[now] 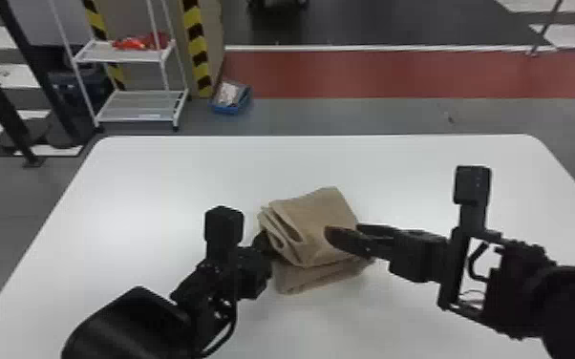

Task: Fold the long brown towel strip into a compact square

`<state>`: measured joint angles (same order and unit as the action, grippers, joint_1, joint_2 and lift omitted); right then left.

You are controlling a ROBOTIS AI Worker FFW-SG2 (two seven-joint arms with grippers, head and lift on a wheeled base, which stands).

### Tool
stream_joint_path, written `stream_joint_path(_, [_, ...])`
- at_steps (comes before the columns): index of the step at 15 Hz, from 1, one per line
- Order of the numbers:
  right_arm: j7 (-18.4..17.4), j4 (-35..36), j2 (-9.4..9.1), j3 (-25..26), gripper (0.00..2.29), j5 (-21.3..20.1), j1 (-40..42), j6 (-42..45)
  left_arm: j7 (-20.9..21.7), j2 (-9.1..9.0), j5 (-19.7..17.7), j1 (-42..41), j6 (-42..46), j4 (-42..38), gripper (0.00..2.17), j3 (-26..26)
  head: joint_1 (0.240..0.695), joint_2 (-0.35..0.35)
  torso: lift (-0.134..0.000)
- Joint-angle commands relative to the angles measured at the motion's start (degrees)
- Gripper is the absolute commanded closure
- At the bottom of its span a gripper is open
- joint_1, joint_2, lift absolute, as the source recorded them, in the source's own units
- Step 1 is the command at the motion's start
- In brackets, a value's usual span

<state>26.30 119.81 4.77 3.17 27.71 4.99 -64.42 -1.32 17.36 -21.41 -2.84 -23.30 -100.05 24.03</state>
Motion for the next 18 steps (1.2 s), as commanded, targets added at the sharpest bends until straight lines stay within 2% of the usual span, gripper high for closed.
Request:
stream_joint_path(1, [1.39,0.86,0.07,2.63,0.22,1.38,3.71,0.65,0.09,0.13,-0.21,-0.23,-0.22,-0.59,2.11,-0.21,0.695,-0.004,-0.12])
stream_joint_path(4, [1.92,2.97,0.07,5.18,0.22,3.67,7.49,3.46,0.0,0.66,0.05,-0.58,-0.39,-1.29,2.11,-0.56,0.695,-0.027,-0.12])
stream_joint_path(6, [2.18,3.41,0.07,5.89,0.22,4.02,8.63,3.46,0.0,2.33,0.4,-0.93,-2.15,-2.87,2.11,-1.35,0.695,-0.033,-0.12])
stream_joint_path(8, [2.09,3.32,0.07,5.89,0.22,4.02,8.72,3.28,0.18,3.64,0.49,-2.78,-2.85,-4.81,2.1,-4.34,0.695,-0.03,-0.12])
stream_joint_path(13, [2.09,2.79,-0.02,4.74,0.22,3.67,9.42,3.28,1.14,4.96,0.49,-7.61,-2.5,-9.02,2.06,-11.63,0.695,0.047,-0.12])
stream_joint_path(15, [2.18,2.79,0.07,4.83,0.54,3.49,10.03,2.76,0.88,4.96,0.31,-8.14,-0.74,-9.38,2.06,-12.95,0.695,0.073,-0.12])
stream_joint_path(17, [2.18,2.35,0.24,5.62,1.19,2.88,10.03,-0.23,0.88,4.96,-0.04,-8.14,0.14,-9.29,2.06,-13.83,0.695,0.098,-0.12])
stream_joint_path(18, [2.18,2.0,0.42,6.15,1.65,2.79,9.86,-1.64,0.88,4.96,-0.12,-8.05,0.14,-9.38,2.06,-14.09,0.695,0.101,-0.12])
